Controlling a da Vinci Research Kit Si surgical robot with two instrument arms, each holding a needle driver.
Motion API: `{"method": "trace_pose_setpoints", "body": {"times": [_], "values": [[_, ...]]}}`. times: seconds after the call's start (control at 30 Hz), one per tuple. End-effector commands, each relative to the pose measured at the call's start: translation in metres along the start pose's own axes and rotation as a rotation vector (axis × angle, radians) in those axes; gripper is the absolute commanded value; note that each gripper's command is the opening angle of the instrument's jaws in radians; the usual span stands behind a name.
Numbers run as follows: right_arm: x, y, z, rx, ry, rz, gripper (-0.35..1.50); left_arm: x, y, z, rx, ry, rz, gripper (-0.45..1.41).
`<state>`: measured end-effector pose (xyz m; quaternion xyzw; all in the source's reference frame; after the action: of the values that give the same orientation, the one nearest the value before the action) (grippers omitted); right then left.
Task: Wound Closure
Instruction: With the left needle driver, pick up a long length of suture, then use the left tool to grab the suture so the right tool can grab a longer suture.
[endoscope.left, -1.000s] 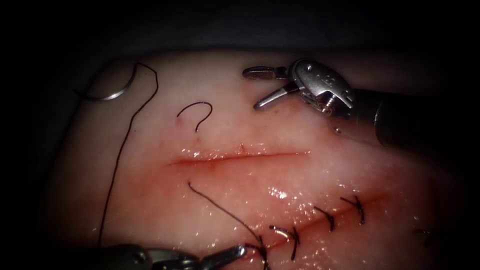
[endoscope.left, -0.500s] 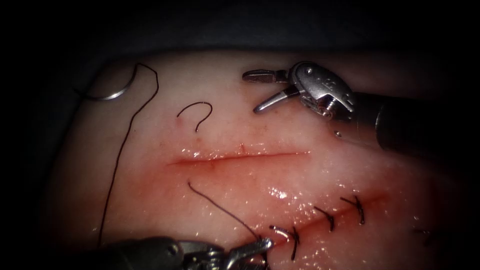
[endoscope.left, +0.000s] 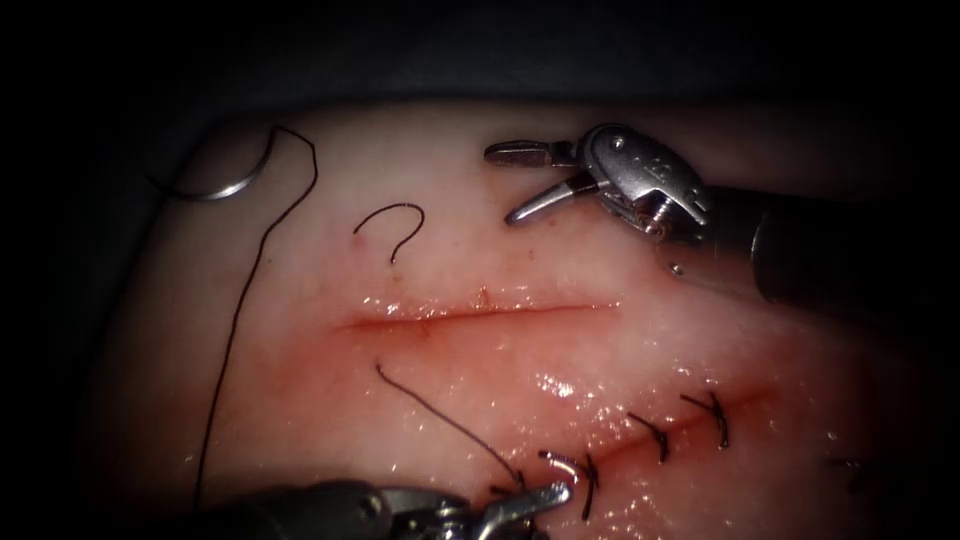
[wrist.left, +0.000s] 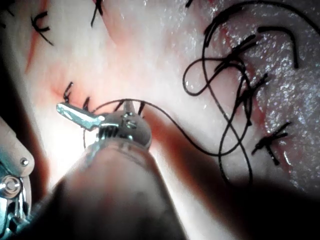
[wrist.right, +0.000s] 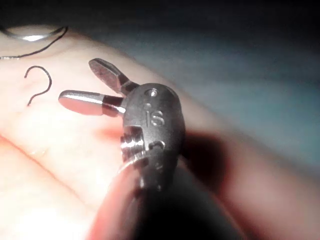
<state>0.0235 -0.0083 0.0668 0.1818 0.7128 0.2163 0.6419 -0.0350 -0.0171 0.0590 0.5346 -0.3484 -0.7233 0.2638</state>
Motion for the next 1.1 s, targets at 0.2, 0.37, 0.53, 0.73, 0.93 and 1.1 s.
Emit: {"method": "trace_pose_setpoints", "body": {"times": [0.2, 0.37, 0.53, 0.73, 0.93, 1.1], "values": [[0.0001, 0.0001, 0.0011, 0.003, 0.003, 0.001, 0.63, -0.0009, -0.0004, 0.0002, -0.05, -0.02, 0.031, -0.45], [0.0004, -0.0011, 0.0012, 0.016, -0.003, -0.003, 0.88, -0.0027, -0.0016, -0.0023, -0.074, -0.069, 0.021, -0.45], [0.0006, -0.0053, 0.0029, 0.078, -0.087, -0.21, 0.91, -0.0042, -0.0034, -0.0046, -0.069, -0.082, -0.003, -0.45], [0.0015, -0.0098, 0.0057, 0.087, -0.051, -0.492, 1.08, -0.0061, -0.0052, -0.0063, -0.065, -0.079, -0.029, -0.45], [0.002, -0.012, 0.0077, 0.1, -0.024, -0.616, 1.1, -0.0069, -0.0054, -0.0072, -0.067, -0.071, -0.029, -0.45], [0.0018, -0.0138, 0.0094, 0.134, 0.011, -0.671, 1.05, -0.0074, -0.0056, -0.0079, -0.071, -0.072, -0.051, -0.45]]}}
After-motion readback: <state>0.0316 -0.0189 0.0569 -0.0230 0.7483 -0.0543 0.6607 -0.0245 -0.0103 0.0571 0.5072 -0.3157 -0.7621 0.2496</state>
